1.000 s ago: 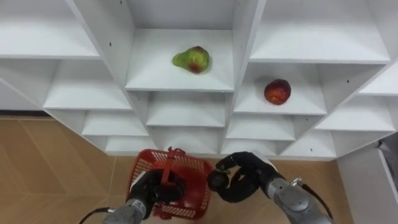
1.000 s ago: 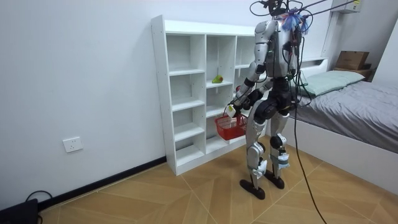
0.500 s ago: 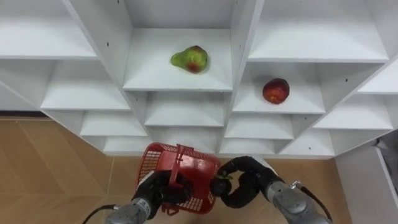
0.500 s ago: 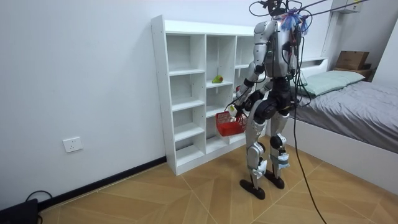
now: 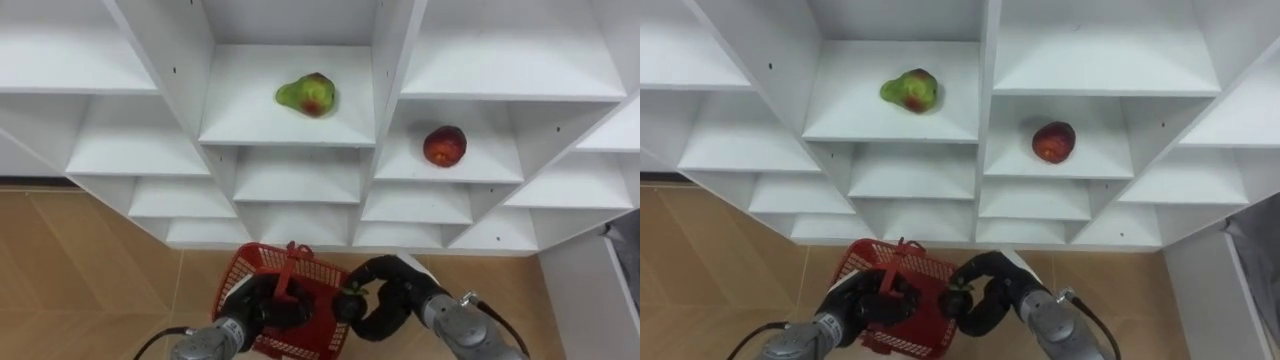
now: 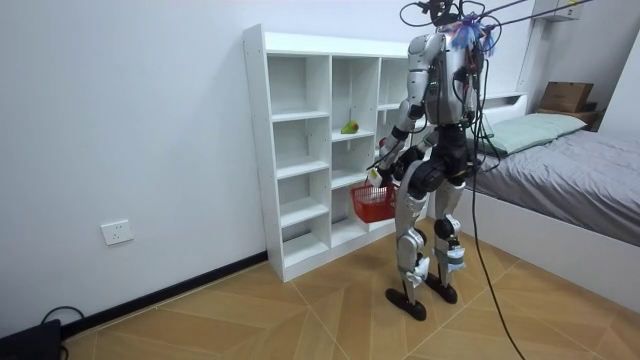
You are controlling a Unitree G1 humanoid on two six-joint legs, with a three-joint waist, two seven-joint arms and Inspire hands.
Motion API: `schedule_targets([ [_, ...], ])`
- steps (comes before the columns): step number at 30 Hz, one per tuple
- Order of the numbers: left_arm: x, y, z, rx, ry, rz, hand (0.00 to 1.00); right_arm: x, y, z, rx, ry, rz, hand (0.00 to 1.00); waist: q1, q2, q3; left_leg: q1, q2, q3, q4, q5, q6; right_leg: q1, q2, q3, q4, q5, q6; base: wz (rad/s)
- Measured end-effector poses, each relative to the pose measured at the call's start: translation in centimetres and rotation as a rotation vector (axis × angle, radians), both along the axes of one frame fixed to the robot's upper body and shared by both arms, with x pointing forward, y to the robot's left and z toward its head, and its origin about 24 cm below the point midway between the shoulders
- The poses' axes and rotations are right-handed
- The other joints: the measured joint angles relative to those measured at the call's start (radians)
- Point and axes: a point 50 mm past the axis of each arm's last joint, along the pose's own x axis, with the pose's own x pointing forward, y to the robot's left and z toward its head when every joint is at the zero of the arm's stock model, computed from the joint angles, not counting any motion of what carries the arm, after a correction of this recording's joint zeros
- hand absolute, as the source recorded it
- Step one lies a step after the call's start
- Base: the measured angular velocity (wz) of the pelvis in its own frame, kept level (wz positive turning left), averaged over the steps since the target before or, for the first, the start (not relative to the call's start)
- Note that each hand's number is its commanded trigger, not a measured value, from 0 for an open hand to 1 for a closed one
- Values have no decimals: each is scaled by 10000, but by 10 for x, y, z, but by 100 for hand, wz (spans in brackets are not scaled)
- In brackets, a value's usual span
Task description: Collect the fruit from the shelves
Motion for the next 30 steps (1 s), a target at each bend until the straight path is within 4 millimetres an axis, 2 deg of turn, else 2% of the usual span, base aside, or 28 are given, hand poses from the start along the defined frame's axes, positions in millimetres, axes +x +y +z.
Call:
schedule_targets([
  [11, -3, -10, -2, 15, 109, -564, 100, -9, 7, -9, -60, 538, 231, 100, 12, 70, -43, 7, 3, 24, 33, 2, 2, -21, 28, -18, 112, 1, -1, 0],
  [16, -5, -21, -2, -74, 145, -1020, 100, -13, 5, -14, -149, 882, 183, 100, -8, 189, -113, -5, 5, 9, 99, 9, 14, -21, 13, -24, 166, 1, -1, 0],
  [20, -8, -27, -3, -30, 199, -1427, 100, -11, 5, -15, -217, 965, 181, 100, -38, 244, -96, -2, 16, 42, 139, 10, 17, -25, 12, -15, 241, 1, -1, 0],
  [21, -8, -28, -3, -25, 198, -1502, 100, -12, 5, -16, -237, 1019, 177, 50, -38, 245, -95, 4, 16, 47, 137, 11, 19, -25, 11, -13, 255, 0, -1, 0],
  [22, -9, -30, -4, -29, 212, -1638, 100, -12, 5, -17, -259, 1111, 173, 8, -37, 244, -94, 6, 16, 61, 132, 15, 25, -29, 9, -8, 265, 0, -1, 0],
  [23, -10, -30, -4, -36, 220, -1709, 100, -13, 5, -18, -270, 1137, 169, 0, -26, 243, -92, 1, 16, 69, 121, 16, 27, -42, 11, 9, 273, -1, -2, -3],
  [27, -11, -31, -4, -106, 272, -1853, 100, -12, 4, -18, -297, 1203, 202, 0, -35, 236, -80, -94, 19, 160, 148, 45, 60, -172, -8, 36, 295, -2, -2, -2],
  [29, -12, -30, -5, -81, 330, -1849, 100, -12, 4, -18, -298, 1239, 206, 0, -34, 218, -49, -105, 19, 172, 148, 44, 60, -186, -11, 38, 291, -2, -2, 0],
  [30, -12, -31, -6, -65, 348, -1887, 100, -12, 4, -18, -298, 1236, 207, 0, -34, 211, -6, -114, 20, 173, 147, 44, 60, -193, -10, 37, 286, -3, -1, 0],
])
